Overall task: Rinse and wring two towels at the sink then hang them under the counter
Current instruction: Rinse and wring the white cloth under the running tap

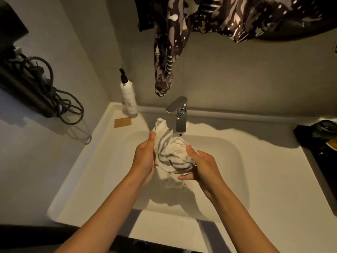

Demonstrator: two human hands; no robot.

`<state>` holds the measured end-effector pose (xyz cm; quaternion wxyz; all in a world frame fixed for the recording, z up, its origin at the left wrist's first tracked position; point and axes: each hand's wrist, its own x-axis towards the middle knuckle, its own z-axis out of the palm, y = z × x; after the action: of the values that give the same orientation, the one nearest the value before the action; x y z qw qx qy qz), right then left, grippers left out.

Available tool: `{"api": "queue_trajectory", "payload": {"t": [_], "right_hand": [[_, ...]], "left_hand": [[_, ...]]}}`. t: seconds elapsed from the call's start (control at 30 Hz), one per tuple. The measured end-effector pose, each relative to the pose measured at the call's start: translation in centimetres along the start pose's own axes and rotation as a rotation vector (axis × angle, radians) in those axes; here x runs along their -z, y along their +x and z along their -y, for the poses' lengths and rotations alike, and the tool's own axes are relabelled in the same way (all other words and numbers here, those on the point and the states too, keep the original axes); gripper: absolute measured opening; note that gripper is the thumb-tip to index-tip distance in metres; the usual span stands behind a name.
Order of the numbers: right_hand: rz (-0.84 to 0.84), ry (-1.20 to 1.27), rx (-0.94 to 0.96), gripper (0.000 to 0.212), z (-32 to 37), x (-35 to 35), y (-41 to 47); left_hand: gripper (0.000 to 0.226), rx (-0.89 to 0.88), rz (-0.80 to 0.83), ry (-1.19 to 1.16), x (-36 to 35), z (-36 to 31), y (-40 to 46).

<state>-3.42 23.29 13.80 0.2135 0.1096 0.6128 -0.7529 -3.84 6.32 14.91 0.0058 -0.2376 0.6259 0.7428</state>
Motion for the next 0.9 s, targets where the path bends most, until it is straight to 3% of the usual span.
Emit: {"api": "queue_trajectory", "payload": {"t": [0.17, 0.27, 0.37, 0.47, 0.53, 0.63, 0.77, 0.9], "right_hand": [[-0.06, -0.051, -0.085, 0.046, -0.5, -0.5, 0.8], [0.092, -0.024, -0.012, 0.05, -0.5, -2.2, 0.7], [0.229, 0.004, -0.061, 0.069, -0.6, -3.4, 1.1], [0.384, -0.023, -0.117, 0.052, -0.5, -2.8, 1.4], [0.318, -0.155, -0.081, 0.038, -0.5, -2.6, 1.2], [0.211, -0.263, 0.004, 0.026, -1.1, -3.3, 1.1], [0.132, -0.431, 0.133, 0.028, -1.8, -3.8, 1.8], [0.132, -0.509, 0.154, 0.011, -2.1, -3.1, 3.0]], "left_hand": [[0.049, -0.164, -0.056, 0.279, -0.9, -0.6, 0.5], [0.056, -0.19, -0.045, 0.37, -2.1, -0.6, 0.4], [0.052, -0.204, -0.017, 0.376, -2.6, -0.8, 0.7], [0.05, -0.142, 0.116, 0.269, -1.1, -1.3, 1.5], [0.04, -0.124, 0.175, 0.262, 0.0, -1.2, 1.6], [0.037, -0.133, 0.107, 0.305, 0.2, -0.8, 1.5], [0.038, -0.14, 0.094, 0.385, 0.3, -0.4, 2.0], [0.038, -0.081, 0.088, 0.375, 0.1, 0.3, 2.5]]}}
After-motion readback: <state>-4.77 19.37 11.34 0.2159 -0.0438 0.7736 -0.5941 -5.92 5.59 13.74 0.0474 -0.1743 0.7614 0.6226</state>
